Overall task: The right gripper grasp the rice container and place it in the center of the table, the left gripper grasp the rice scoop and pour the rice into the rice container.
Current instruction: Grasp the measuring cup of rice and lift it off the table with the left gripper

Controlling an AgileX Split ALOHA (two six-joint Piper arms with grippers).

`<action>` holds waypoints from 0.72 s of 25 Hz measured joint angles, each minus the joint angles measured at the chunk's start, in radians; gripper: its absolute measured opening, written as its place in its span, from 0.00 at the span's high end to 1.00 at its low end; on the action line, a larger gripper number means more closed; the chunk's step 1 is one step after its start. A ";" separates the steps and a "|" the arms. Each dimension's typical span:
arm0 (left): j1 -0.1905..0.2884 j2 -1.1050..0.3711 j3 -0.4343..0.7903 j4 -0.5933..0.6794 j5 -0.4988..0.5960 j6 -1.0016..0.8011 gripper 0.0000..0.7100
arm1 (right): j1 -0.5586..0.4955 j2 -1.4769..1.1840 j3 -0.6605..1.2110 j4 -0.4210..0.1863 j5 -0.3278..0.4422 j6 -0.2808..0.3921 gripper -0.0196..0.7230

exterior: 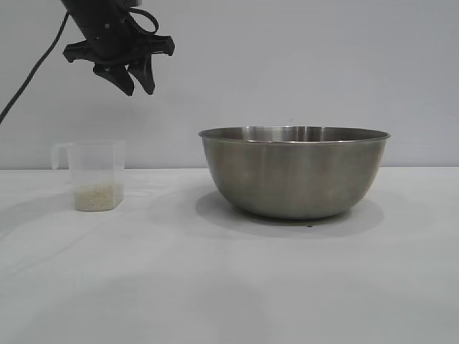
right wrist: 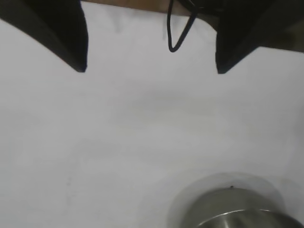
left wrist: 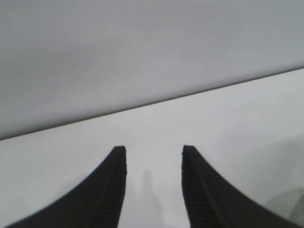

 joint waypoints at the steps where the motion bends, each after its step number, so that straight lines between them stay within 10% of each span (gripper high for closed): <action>1: 0.000 0.000 0.000 0.000 0.002 0.000 0.68 | 0.000 -0.028 0.006 -0.008 -0.002 0.002 0.33; 18: 0.000 -0.035 0.000 0.023 -0.009 0.020 0.68 | 0.000 -0.198 0.019 -0.045 -0.016 0.055 0.33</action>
